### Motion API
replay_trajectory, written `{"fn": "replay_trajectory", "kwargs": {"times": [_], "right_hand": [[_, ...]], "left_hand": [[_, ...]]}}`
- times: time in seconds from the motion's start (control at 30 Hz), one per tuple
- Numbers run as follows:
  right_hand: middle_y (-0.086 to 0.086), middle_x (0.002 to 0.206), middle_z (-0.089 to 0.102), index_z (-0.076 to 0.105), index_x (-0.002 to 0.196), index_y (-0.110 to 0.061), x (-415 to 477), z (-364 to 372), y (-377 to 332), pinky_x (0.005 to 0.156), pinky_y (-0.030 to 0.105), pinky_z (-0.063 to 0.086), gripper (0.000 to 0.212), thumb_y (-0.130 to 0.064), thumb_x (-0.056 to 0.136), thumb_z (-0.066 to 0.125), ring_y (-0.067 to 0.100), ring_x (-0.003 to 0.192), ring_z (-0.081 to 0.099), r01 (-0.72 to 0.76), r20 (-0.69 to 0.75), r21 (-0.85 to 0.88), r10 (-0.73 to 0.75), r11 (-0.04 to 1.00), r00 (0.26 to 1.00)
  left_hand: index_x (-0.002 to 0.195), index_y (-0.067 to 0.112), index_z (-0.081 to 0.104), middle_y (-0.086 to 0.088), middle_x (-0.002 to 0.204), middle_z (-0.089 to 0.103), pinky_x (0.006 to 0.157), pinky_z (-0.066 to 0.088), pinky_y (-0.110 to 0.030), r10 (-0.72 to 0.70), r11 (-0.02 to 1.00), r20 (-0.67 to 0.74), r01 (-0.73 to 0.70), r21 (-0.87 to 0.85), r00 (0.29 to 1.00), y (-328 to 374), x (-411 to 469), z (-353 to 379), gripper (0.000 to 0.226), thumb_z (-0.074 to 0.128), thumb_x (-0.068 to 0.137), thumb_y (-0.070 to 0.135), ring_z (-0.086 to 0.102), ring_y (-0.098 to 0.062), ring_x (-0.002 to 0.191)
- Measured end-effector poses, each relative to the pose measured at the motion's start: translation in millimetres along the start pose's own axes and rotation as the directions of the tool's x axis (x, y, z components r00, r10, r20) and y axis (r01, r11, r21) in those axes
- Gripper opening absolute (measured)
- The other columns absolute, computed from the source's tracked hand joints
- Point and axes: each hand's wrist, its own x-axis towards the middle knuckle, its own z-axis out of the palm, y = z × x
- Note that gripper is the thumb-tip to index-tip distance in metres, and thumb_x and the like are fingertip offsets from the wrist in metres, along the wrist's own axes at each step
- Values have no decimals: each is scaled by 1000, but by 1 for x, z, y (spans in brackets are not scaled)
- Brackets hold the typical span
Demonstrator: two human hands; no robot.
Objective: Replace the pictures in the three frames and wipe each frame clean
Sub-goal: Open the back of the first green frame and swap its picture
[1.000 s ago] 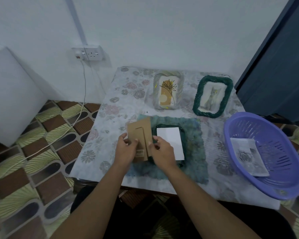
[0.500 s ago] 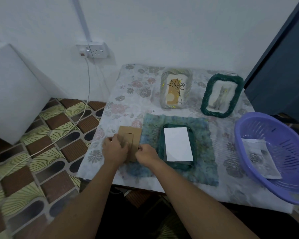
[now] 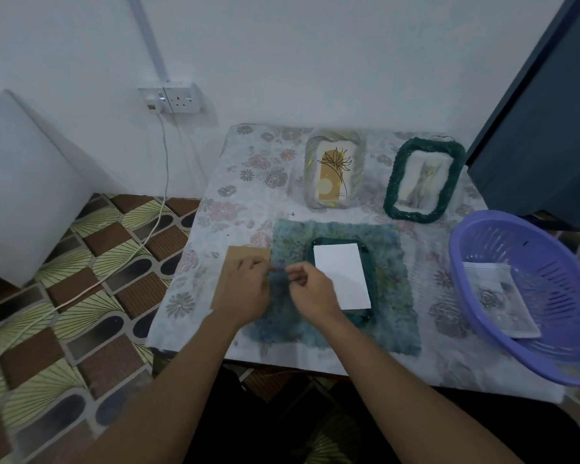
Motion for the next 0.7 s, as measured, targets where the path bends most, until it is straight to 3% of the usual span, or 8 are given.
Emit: {"fn": "replay_trajectory", "kwargs": {"times": [0.1,0.17,0.3,0.4,0.57,0.7], "right_hand": [[-1,100,65,66,102,-11,-5,-22,13,67,2,40,34,11,86,46,9,89,58,20,-120,27,-16,999,993],[-1,100,65,66,96,-14,-9,-40,25,67,6,41,36,13,85,44,3,86,57,39,-181,5,-37,999,983],[-5,110,59,67,100,-29,-14,-69,56,88,36,47,44,7,82,49,17,104,52,-12,-299,-176,-42,984,953],[1,125,51,65,119,-28,-15,-82,73,98,48,45,47,3,88,49,26,115,48,-117,-307,-244,38,963,951],[6,140,42,45,147,-24,-20,-92,91,111,45,36,47,-17,101,48,28,131,38,-166,-164,-318,118,934,979],[4,144,40,43,148,-28,-23,-94,91,111,38,30,48,-26,101,51,27,133,34,-156,-129,-397,113,904,985]], "left_hand": [[120,20,64,-3,113,68,74,45,-26,38,996,88,-30,-89,995,30,0,2,31,47,95,17,62,-20,92],[117,21,64,-3,106,71,69,47,-25,-1,991,134,19,-135,991,50,0,9,24,53,96,22,64,-17,86],[98,20,59,0,96,64,76,52,-37,-97,981,122,115,-155,988,76,3,35,21,58,95,41,60,-19,88],[115,21,51,-1,116,52,85,49,-41,-182,970,105,196,-143,978,88,4,50,41,54,93,55,53,-25,109],[136,19,43,-6,137,45,102,36,-44,-284,958,24,283,39,958,102,5,64,62,45,93,64,40,-29,128],[135,22,45,-4,137,47,102,35,-43,-301,951,-8,301,73,953,105,3,68,59,49,93,62,40,-28,128]]}}
